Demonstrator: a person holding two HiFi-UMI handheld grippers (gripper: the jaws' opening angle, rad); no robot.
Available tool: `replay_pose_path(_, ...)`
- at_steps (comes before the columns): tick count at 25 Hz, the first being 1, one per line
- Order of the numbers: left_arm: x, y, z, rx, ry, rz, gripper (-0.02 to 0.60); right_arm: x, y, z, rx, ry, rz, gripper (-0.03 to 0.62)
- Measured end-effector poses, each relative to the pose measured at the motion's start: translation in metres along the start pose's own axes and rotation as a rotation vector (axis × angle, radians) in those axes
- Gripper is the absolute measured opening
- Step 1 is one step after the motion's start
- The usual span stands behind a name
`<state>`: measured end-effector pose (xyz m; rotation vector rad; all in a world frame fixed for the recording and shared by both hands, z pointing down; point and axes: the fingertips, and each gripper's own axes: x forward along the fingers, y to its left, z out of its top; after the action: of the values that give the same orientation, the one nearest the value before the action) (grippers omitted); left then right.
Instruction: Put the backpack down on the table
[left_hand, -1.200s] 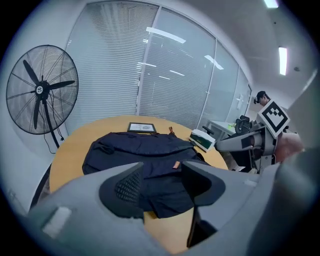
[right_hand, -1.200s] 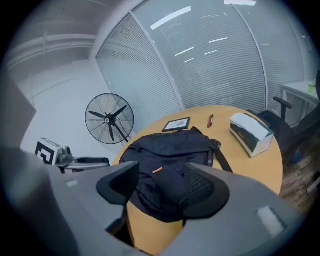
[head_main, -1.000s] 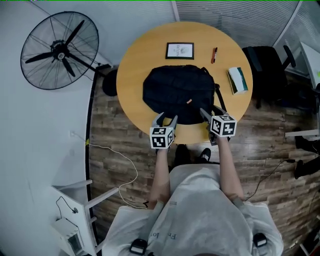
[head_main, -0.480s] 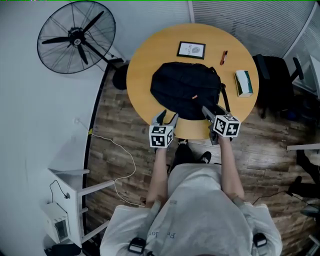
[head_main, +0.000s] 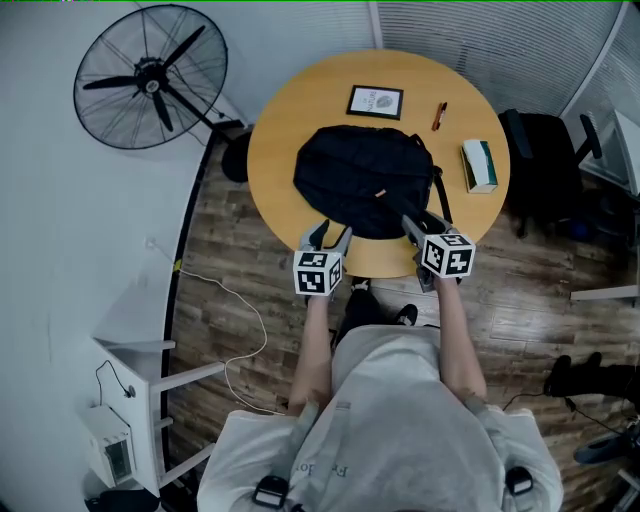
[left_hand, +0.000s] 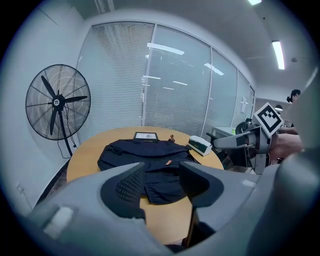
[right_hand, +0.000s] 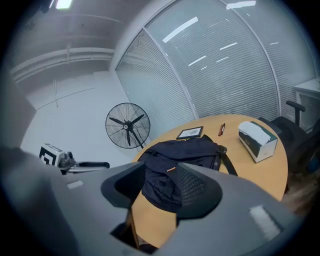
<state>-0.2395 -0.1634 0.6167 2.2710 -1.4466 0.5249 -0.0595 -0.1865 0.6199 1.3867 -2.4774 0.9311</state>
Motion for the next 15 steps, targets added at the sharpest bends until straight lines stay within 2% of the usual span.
replay_pose_path(12, -0.001, -0.012, 0.004, 0.007, -0.031, -0.018, 0.012, -0.008, 0.000, -0.002, -0.039, 0.005, 0.022, 0.054)
replay_pose_path(15, -0.002, -0.014, 0.002, -0.005, -0.034, -0.028, 0.000, -0.010, -0.002, -0.006, -0.037, 0.005, 0.026, -0.002)
